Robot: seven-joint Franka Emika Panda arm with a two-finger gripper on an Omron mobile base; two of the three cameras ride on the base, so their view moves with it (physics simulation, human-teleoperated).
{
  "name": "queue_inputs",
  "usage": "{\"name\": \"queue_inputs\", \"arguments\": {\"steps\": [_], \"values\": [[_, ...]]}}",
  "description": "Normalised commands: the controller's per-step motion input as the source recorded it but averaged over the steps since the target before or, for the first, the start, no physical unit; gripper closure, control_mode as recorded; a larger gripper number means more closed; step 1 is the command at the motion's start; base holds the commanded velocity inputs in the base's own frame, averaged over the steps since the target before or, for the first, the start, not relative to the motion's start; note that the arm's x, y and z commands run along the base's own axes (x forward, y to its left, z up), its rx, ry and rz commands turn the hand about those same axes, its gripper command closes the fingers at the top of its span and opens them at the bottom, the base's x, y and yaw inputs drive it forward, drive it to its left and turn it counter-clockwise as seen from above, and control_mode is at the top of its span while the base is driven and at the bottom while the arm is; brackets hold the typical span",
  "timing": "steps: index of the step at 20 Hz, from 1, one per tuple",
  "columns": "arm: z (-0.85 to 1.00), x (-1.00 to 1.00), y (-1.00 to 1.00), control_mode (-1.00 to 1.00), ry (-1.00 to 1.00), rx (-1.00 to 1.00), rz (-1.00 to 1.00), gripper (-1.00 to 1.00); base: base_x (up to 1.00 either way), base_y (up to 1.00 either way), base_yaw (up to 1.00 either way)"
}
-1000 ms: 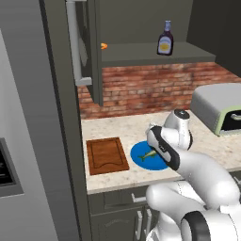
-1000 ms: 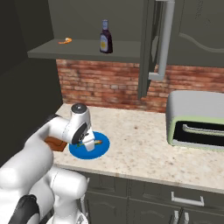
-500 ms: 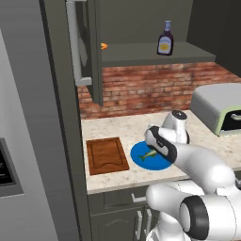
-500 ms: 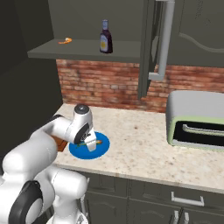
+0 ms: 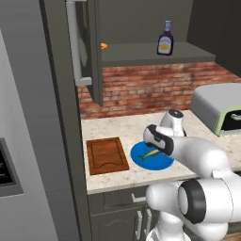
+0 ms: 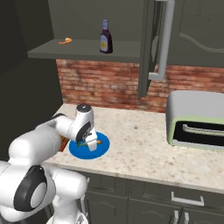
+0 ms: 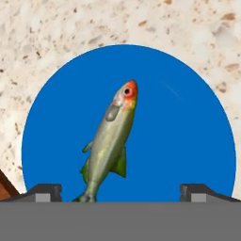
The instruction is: Pick the fish from the plate and place it on the cutting board. Then pick the condiment bottle from the cabinet and place it next to the cutting board.
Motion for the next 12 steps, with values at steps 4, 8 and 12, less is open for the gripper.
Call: {"name": "queue_inputs", "arguments": {"steps": [4,8,12], "values": [[-0.14,0.10,0.00,-1.00,0.02,0.00,0.00,-1.00,0.00,0.00,0.00],[-0.21,0.11,0.00,-1.00,0.00,0.00,0.00,-1.00,0.00,0.00,0.00],[-0.26,0.13,0.00,-1.00,0.00,0.00,0.00,-1.00,0.00,0.00,0.00]]}}
